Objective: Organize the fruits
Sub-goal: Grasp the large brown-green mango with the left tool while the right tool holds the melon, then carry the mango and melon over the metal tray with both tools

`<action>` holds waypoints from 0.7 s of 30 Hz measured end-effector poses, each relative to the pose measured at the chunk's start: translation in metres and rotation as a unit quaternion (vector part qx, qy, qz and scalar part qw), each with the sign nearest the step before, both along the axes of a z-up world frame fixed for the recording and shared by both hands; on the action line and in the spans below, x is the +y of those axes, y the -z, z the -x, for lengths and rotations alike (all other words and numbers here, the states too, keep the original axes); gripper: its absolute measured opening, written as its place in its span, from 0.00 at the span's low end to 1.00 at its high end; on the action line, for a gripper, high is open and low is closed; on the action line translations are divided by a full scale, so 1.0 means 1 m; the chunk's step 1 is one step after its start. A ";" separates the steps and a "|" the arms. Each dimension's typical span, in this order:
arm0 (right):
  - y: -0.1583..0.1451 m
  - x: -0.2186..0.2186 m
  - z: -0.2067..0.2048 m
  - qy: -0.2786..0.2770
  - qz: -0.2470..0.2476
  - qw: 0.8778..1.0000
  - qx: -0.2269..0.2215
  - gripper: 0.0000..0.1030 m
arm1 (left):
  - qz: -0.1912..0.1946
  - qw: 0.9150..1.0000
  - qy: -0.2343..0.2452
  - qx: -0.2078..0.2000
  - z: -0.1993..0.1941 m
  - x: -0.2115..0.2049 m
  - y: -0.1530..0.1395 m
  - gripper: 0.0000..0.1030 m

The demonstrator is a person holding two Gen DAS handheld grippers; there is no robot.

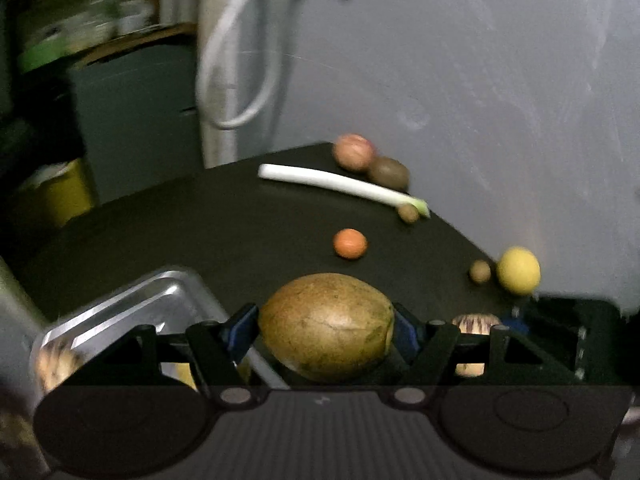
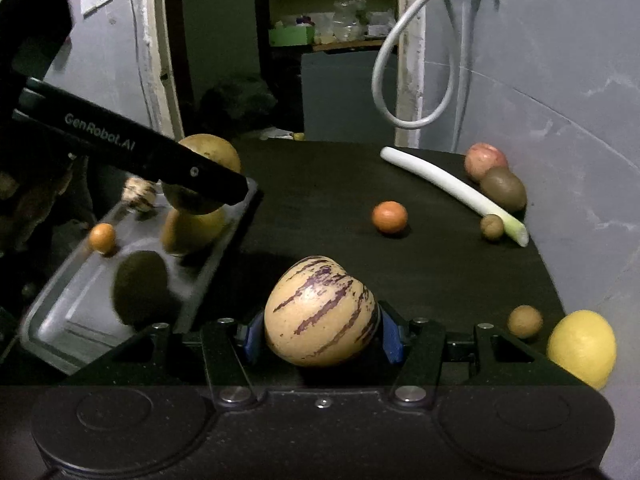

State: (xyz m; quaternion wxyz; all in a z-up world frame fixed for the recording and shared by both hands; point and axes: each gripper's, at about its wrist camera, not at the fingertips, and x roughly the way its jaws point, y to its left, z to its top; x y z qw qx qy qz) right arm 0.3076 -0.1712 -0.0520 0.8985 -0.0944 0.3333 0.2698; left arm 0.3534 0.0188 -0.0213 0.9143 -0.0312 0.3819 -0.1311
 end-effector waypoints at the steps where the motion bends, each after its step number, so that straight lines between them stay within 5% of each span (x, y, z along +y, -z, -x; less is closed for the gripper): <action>1: -0.001 0.003 0.003 -0.003 -0.003 1.000 0.001 0.56 | 0.010 1.000 -0.023 -0.001 0.008 0.005 -0.001 0.71; 10: -0.011 0.042 0.035 -0.053 -0.024 0.998 0.016 0.56 | 0.032 0.986 -0.164 -0.006 0.079 0.047 0.006 0.71; 21: -0.006 0.087 0.062 -0.091 -0.026 0.995 0.039 0.56 | 0.028 0.964 -0.262 0.014 0.136 0.092 0.022 0.71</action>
